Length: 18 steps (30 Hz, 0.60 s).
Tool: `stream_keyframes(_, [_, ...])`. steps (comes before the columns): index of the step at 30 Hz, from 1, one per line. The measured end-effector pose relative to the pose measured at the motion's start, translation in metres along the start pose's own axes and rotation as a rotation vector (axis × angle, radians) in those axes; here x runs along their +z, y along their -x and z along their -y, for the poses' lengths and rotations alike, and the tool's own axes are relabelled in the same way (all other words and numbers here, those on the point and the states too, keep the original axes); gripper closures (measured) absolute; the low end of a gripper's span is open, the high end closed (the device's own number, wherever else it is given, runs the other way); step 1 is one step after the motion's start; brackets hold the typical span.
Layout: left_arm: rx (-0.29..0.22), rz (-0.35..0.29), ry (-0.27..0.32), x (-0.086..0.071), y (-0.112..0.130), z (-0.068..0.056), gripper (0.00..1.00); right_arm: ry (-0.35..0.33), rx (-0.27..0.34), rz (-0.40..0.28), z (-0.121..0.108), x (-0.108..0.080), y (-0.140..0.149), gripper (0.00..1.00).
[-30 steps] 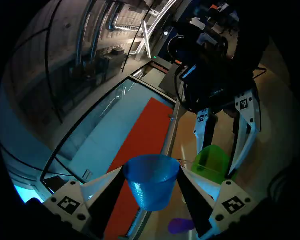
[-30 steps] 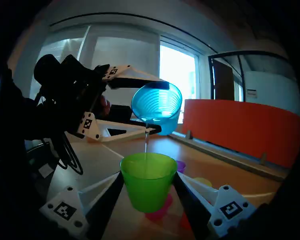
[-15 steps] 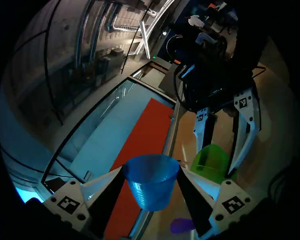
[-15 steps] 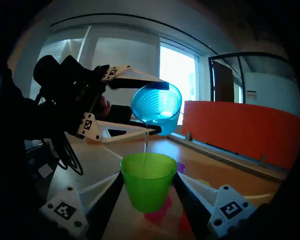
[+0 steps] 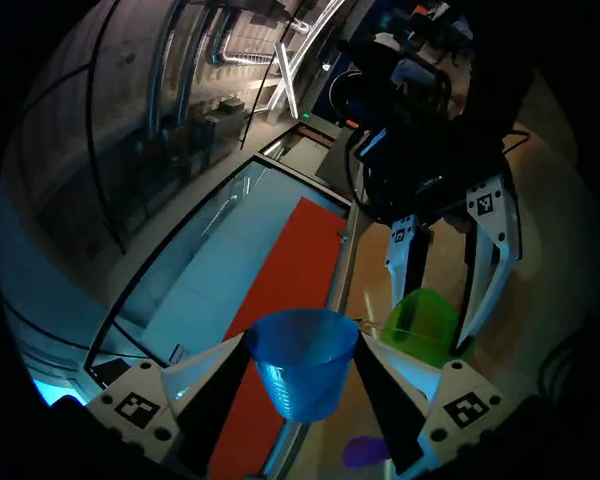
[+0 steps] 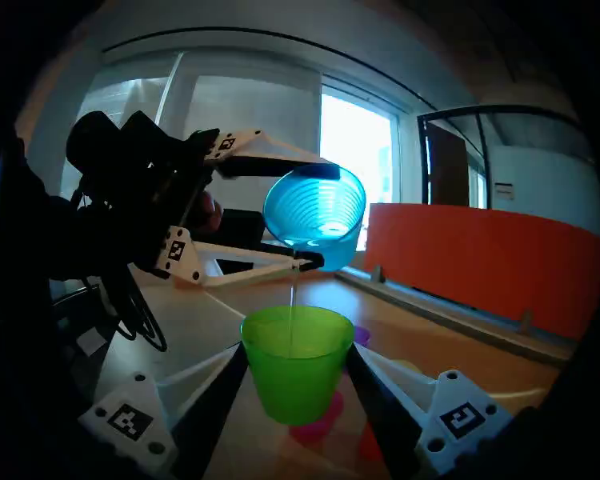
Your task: Pour water
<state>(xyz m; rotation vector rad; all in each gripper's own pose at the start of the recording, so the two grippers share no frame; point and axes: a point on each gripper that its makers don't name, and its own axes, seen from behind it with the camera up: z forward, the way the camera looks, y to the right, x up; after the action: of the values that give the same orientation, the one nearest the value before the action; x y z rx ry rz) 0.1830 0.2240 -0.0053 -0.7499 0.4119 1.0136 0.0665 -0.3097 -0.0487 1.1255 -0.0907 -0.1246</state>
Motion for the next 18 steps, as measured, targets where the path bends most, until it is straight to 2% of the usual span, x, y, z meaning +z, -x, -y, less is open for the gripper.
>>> stream_keyframes(18, [0.015,-0.001,-0.007,-0.0026,0.0006,0.0014,0.13,0.002,-0.003,0.001,-0.0004,0.0005,0.0001,0.12])
